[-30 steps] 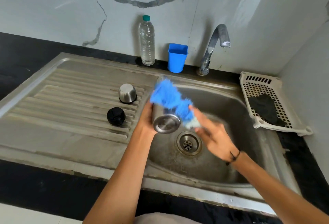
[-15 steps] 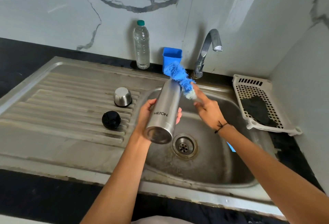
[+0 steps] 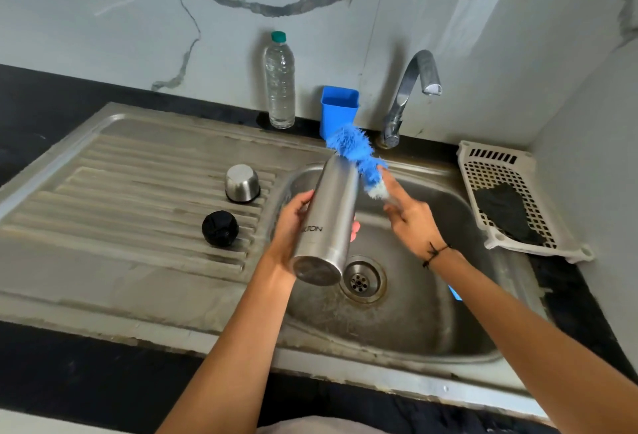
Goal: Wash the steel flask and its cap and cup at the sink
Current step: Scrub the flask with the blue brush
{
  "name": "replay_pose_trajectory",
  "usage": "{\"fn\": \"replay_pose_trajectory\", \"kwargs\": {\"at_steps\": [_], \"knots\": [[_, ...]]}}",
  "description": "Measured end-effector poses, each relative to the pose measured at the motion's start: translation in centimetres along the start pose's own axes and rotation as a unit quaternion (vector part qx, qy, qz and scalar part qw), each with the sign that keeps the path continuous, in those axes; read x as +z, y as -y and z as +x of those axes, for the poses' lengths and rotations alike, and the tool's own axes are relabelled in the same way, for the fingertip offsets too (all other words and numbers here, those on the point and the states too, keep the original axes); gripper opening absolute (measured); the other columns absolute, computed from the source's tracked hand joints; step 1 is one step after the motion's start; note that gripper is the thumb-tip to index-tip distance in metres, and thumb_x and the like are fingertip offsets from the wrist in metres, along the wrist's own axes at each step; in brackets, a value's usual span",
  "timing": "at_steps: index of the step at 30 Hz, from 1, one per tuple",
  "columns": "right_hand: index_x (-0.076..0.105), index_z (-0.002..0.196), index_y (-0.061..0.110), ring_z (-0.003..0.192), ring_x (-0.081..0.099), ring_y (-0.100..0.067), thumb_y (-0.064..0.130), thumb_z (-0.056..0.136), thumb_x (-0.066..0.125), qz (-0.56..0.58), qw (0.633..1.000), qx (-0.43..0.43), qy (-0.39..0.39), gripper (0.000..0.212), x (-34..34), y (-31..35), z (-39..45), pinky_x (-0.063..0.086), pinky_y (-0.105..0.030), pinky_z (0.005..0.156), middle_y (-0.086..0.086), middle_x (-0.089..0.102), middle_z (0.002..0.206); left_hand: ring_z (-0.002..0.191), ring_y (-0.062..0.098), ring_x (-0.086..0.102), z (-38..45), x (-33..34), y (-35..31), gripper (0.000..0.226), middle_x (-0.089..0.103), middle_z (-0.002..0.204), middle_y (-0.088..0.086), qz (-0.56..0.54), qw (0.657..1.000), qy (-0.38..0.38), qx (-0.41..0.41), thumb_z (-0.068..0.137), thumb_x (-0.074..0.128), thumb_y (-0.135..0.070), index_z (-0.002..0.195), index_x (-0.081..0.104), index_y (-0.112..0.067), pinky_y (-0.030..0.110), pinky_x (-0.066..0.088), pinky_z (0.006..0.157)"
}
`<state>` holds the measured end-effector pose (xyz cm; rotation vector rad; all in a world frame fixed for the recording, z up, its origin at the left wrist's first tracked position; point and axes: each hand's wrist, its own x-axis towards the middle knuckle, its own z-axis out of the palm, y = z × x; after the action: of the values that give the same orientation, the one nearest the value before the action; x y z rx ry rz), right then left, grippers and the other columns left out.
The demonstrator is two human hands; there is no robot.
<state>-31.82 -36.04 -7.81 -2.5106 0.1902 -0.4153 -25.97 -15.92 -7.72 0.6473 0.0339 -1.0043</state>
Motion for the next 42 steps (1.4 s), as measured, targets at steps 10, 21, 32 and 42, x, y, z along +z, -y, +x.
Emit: {"fn": "replay_pose_trajectory", "kwargs": {"at_steps": [10,21,32,42], "knots": [[0.021,0.145,0.047,0.115,0.057,-0.031,0.006,0.091,0.049,0.096,0.967,-0.217,0.09,0.073,1.6,1.8,-6.8,0.05,-0.042,0.095,-0.002,0.057,0.133,0.069,0.014,0.071,0.2,-2.0,-0.8,0.036,0.073,0.077,0.007,0.007,0.995,0.048,0.084,0.094,0.038,-0.021,0.088,0.068,-0.003,0.023,0.057,0.062],[0.02,0.143,0.042,0.049,0.047,-0.002,0.003,0.094,0.047,0.098,0.995,0.01,0.025,0.069,0.7,1.9,-1.5,0.045,-0.018,0.059,0.005,0.064,0.088,0.08,0.032,0.064,0.1,-0.6,-0.4,0.062,0.062,0.097,0.023,0.029,0.999,-0.036,0.01,0.085,0.053,-0.051,0.117,0.058,0.001,0.038,0.056,0.073],[0.022,0.143,0.05,0.083,0.067,-0.015,0.014,0.092,0.048,0.089,0.988,-0.127,0.015,0.068,1.6,1.2,-6.0,0.05,-0.018,0.088,0.011,0.061,0.127,0.085,0.026,0.064,0.1,-1.4,-0.1,0.065,0.061,0.109,0.018,0.018,0.997,-0.043,0.058,0.078,0.061,-0.053,0.12,0.059,-0.004,0.036,0.057,0.069],[0.026,0.142,0.045,0.087,0.065,-0.015,0.019,0.094,0.048,0.138,0.984,-0.112,0.021,0.059,0.0,2.7,-3.4,0.048,-0.013,0.081,0.022,0.058,0.123,0.084,0.03,0.066,-0.1,0.7,-0.6,0.047,0.066,0.104,0.019,-0.014,0.996,-0.051,0.071,0.093,0.043,-0.04,0.118,0.06,-0.003,0.038,0.058,0.071]]}}
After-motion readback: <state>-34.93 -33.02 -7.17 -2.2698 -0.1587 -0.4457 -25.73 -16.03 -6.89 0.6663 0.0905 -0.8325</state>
